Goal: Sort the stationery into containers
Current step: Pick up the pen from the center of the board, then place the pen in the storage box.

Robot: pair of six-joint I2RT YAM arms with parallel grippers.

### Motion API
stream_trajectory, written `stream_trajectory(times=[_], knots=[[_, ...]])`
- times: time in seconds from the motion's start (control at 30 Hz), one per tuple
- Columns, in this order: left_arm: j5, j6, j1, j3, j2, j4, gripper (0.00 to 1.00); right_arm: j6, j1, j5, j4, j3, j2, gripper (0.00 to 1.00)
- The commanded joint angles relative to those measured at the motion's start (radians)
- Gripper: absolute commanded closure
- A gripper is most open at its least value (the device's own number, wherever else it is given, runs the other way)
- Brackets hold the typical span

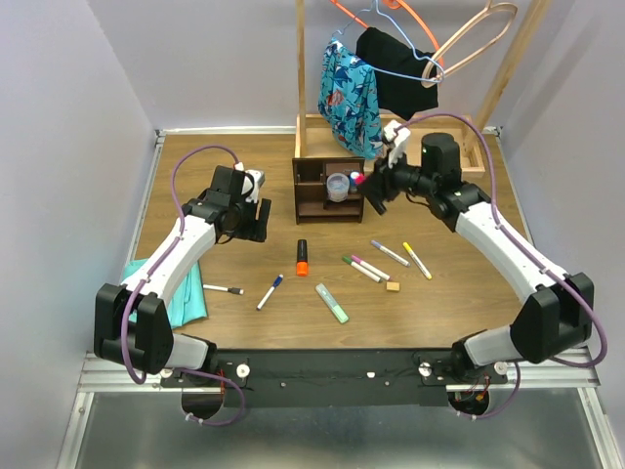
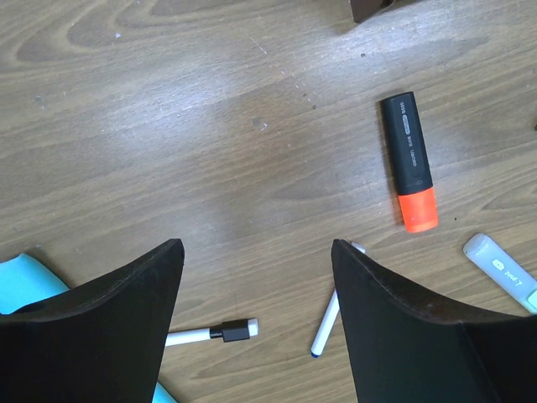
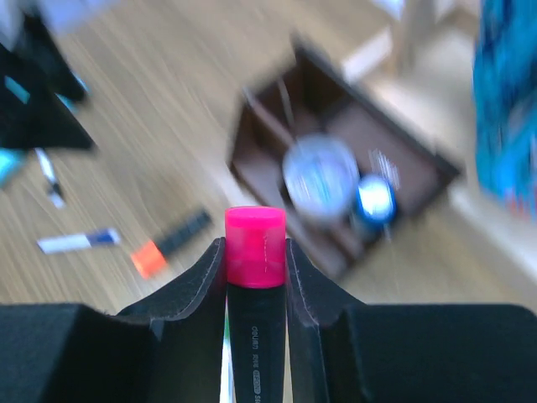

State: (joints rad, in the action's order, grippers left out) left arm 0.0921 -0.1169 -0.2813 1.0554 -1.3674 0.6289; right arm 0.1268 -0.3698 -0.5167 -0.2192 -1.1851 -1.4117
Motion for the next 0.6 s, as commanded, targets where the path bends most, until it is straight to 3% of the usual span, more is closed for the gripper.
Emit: stream_trajectory(times=[0.0, 0.13, 0.27, 0.57], knots=[[0.037, 0.031, 0.007, 0.018, -0.004, -0.001, 0.20, -0.170, -0.070, -0.092, 0.357, -0.102, -0.119, 0.91], [0.044, 0.040, 0.008, 0.000, 0.008, -0.011, 0.20, -0.223, -0.129, -0.094, 0.543, -0.226, -0.272, 0.99], [0.054, 0.065, 0.014, 0.000, 0.022, -0.008, 0.20, -0.199, -0.170, -0.066, 0.699, -0.283, -0.394, 0.99], [0.046, 0.077, 0.017, 0.017, 0.004, 0.006, 0.20, -0.194, -0.205, -0.011, 0.779, -0.387, -0.576, 0.99]])
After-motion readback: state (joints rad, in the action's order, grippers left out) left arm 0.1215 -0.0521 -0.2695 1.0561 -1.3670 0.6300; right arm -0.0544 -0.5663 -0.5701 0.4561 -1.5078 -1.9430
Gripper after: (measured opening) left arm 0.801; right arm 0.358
